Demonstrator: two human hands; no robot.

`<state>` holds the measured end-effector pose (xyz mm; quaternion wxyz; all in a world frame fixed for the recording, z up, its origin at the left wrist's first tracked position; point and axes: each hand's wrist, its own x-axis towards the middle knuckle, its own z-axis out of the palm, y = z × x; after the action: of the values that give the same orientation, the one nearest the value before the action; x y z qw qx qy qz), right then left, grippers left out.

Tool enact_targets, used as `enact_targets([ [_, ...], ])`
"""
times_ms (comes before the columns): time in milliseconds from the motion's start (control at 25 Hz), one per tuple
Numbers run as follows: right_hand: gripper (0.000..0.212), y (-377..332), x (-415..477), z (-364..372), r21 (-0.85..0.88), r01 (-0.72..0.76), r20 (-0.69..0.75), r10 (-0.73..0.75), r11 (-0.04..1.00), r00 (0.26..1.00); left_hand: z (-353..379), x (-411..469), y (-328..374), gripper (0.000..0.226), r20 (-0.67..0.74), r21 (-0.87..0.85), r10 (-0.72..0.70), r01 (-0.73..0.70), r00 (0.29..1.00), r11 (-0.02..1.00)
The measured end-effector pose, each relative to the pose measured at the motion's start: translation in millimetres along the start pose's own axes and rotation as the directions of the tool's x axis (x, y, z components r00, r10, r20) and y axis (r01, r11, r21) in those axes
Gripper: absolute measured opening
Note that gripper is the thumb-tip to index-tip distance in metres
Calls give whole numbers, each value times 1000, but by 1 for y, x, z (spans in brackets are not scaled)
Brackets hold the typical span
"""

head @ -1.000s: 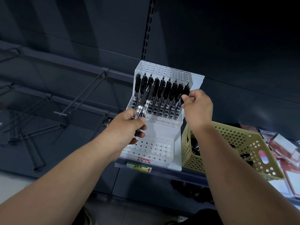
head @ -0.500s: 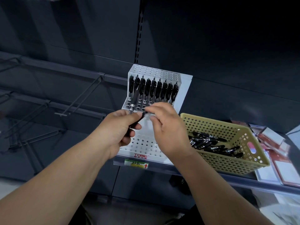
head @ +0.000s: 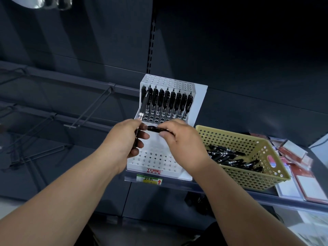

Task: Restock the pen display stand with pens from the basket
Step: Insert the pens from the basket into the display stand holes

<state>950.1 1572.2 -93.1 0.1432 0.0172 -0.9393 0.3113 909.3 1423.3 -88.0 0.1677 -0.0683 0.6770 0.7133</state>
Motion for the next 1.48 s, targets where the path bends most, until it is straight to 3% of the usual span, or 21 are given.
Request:
enact_targets([
  [200,15,-9,21,-6,282,-138,-108,175,950,979,-20,17,-10,14,-71,90,104,-97,992,991],
  [320,8,-20,46,-5,390,-113,-188,199,914,962,-29,21,-14,6,-105,169,181,-162,978,972],
  [400,15,-23,62,0,413,-86,-226,194,907,955,-37,26,-18,7,-132,248,245,-208,960,946],
  [520,23,-24,85,14,387,-87,-234,190,918,954,-49,36,-21,11,-176,286,283,-226,943,931],
  [880,14,-20,116,45,388,-110,-233,213,915,949,-66,60,-25,10,-196,308,257,-190,946,932],
  [1480,14,-3,120,70,84,-181,-204,194,980,959,-63,65,-25,10,-179,289,216,-158,960,944],
])
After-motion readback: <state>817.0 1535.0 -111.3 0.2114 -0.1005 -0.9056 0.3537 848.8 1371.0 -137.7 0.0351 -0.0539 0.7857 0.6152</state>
